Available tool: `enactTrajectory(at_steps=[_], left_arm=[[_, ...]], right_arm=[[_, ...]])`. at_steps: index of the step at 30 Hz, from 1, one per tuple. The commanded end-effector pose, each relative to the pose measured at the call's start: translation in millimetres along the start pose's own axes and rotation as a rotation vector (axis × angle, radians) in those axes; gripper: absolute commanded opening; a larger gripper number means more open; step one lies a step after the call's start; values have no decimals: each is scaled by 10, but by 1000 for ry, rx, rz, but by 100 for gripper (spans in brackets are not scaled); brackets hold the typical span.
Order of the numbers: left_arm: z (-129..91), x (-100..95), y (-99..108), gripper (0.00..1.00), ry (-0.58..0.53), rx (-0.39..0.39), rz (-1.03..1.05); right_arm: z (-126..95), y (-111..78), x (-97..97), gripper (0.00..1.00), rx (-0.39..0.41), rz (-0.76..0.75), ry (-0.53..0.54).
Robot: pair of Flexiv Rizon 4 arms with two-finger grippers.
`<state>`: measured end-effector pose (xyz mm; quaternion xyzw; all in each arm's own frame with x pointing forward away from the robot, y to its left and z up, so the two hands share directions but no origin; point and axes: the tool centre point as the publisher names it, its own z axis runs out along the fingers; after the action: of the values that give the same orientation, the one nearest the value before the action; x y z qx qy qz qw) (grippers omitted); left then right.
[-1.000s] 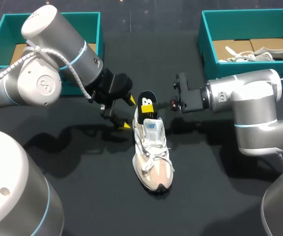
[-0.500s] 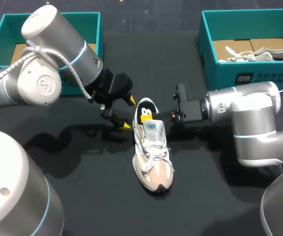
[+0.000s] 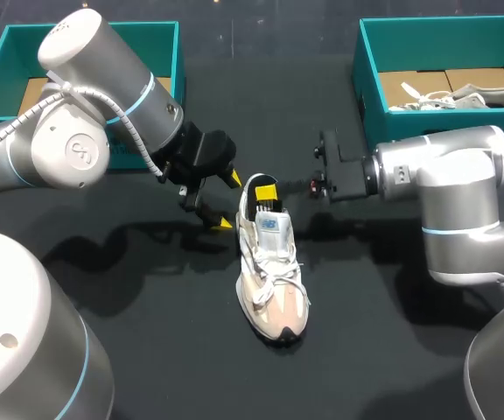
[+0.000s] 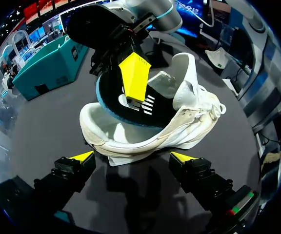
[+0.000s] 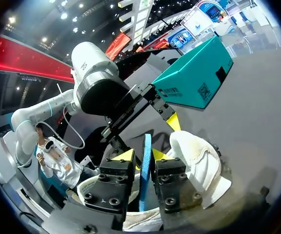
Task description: Take the shoe out of the shoebox, open the shoe tongue, remove and reinsert the insole, then place the shoe into the shoebox
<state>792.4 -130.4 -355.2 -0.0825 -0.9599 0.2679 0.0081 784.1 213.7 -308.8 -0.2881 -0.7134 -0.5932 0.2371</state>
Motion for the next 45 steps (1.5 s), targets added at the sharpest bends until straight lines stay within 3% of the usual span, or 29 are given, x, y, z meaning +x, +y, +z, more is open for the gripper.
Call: enactTrajectory(at_steps=[1, 8, 14, 17, 18, 19, 20, 29, 32, 33, 34, 35, 45], left_arm=[[11, 5, 0, 100, -2, -1, 1], [11, 5, 0, 100, -2, -1, 1], [11, 5, 0, 100, -2, -1, 1], [11, 5, 0, 100, -2, -1, 1], [11, 5, 0, 100, -2, -1, 1], [11, 5, 0, 100, -2, -1, 1], [11, 5, 0, 100, -2, -1, 1], [11, 5, 0, 100, -2, -1, 1], [11, 5, 0, 100, -2, -1, 1], [11, 5, 0, 100, -2, -1, 1], [11, 5, 0, 100, -2, -1, 1], [11, 5, 0, 100, -2, -1, 1], [11, 5, 0, 100, -2, -1, 1]], right_arm=[[23, 0, -84, 0, 7, 12, 23], [153, -238, -97, 0, 32, 79, 43], [105, -439, 2, 0, 13, 123, 17], [62, -386, 67, 0, 4, 96, -12], [55, -354, 85, 22, 7, 83, -17], [51, -320, 99, 33, 12, 71, -26], [50, -287, 111, 37, 17, 59, -31], [15, -3, 99, 40, 56, -6, -63], [7, 35, 26, 37, 52, -7, -61], [10, 38, 1, 31, 51, -5, -58], [20, 38, -22, 20, 52, 0, -55], [31, 32, -41, 0, 55, 6, -50], [166, -248, -48, 0, 78, 88, -42]])
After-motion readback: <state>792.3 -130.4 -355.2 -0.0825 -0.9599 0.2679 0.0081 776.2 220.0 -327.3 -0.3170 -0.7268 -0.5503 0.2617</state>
